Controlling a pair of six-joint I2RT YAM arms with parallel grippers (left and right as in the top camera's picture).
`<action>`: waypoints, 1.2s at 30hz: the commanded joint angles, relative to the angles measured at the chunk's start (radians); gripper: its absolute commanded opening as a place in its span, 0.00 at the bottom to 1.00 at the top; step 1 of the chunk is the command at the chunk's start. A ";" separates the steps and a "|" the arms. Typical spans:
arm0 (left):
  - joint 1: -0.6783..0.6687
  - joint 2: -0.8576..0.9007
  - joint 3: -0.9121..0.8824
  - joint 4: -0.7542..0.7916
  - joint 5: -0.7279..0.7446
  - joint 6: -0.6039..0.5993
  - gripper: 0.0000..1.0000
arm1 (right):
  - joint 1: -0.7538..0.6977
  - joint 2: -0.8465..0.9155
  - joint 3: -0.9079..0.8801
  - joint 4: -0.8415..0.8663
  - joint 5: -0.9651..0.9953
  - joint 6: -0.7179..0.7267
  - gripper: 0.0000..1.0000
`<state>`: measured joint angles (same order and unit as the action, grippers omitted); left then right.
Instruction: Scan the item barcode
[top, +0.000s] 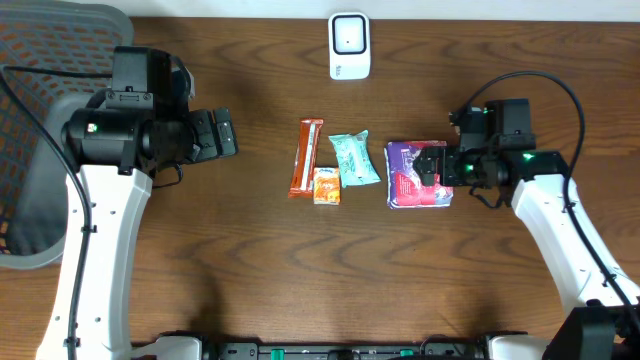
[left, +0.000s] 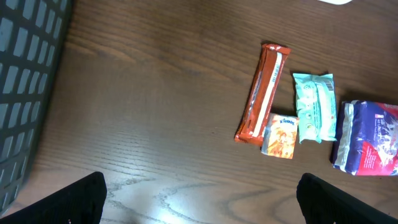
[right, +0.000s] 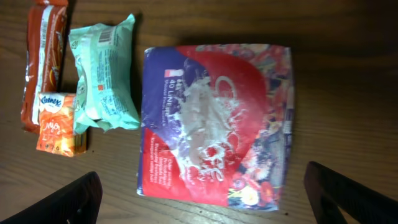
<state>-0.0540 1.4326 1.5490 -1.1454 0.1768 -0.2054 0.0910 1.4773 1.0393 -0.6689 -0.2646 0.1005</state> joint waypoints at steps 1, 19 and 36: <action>0.003 0.005 0.005 -0.002 -0.006 0.002 0.98 | 0.065 0.000 0.006 0.000 0.095 0.083 0.99; 0.003 0.005 0.005 -0.002 -0.006 0.002 0.98 | 0.483 0.144 0.006 0.066 0.724 0.368 0.86; 0.003 0.005 0.005 -0.002 -0.006 0.002 0.98 | 0.494 0.326 0.005 0.071 0.875 0.370 0.75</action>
<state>-0.0540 1.4326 1.5490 -1.1454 0.1768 -0.2054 0.6117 1.7897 1.0393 -0.5842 0.5598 0.4564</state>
